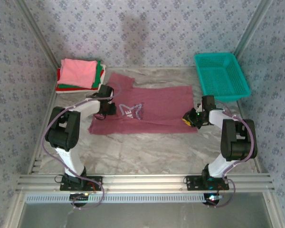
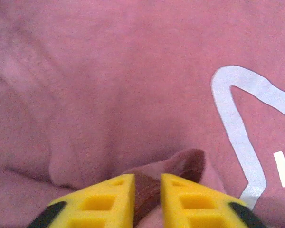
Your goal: Fold and stack the t-shirts
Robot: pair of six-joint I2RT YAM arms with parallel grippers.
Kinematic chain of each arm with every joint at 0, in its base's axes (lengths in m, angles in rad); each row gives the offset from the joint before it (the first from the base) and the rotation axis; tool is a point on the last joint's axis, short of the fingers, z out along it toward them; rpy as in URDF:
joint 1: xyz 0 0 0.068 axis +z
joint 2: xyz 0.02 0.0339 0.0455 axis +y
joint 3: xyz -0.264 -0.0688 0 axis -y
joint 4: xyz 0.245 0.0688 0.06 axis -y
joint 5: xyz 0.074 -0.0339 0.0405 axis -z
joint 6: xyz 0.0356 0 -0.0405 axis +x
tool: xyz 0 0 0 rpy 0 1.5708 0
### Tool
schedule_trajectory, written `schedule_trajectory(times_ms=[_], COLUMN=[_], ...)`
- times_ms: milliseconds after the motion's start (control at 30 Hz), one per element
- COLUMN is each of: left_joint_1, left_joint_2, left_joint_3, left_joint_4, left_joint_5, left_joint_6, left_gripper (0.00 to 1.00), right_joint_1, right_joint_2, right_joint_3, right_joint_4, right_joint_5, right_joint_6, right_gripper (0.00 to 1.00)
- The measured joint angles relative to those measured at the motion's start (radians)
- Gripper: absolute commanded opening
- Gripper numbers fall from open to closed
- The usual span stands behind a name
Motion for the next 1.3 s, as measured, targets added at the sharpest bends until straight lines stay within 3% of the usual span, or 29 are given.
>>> schedule_trajectory(times_ms=[133,300,367,467,600,700,1000,1167,1300], left_joint_1=[0.000,-0.010,-0.019,-0.029,-0.037,-0.037,-0.053,-0.061,-0.062], left_joint_2=[0.021,0.019,0.013,-0.006,-0.021,-0.015,0.058,0.061,0.061], left_joint_3=[0.020,0.053,0.065,0.066,0.066,0.066,0.068,0.069,0.078], left_joint_4=[0.002,-0.011,-0.018,-0.019,-0.018,-0.026,-0.022,-0.021,-0.028], left_joint_5=[-0.010,-0.011,-0.010,-0.004,0.004,0.004,0.008,0.008,0.003], left_joint_6=[0.015,0.023,0.023,0.003,-0.021,-0.025,-0.040,-0.050,-0.053], left_gripper=[0.00,0.00,0.24,0.46,0.50,0.48,0.21,0.00,0.00], right_joint_1=[0.000,0.000,0.000,0.002,0.004,0.004,0.004,0.004,0.004], right_joint_2=[0.000,0.000,0.000,0.000,0.000,0.000,0.000,0.000,0.000], right_joint_3=[0.000,0.000,0.000,0.000,0.000,0.000,0.000,0.000,0.000], right_joint_4=[-0.001,-0.005,-0.006,-0.007,-0.007,-0.007,-0.011,-0.011,-0.011], right_joint_5=[0.000,-0.005,-0.007,-0.007,-0.007,-0.007,-0.007,-0.007,-0.007], right_joint_6=[0.000,-0.003,-0.003,-0.003,-0.003,-0.003,-0.003,-0.003,-0.003], right_gripper=[0.27,0.27,0.27,0.27,0.27,0.27,0.27,0.27,0.27])
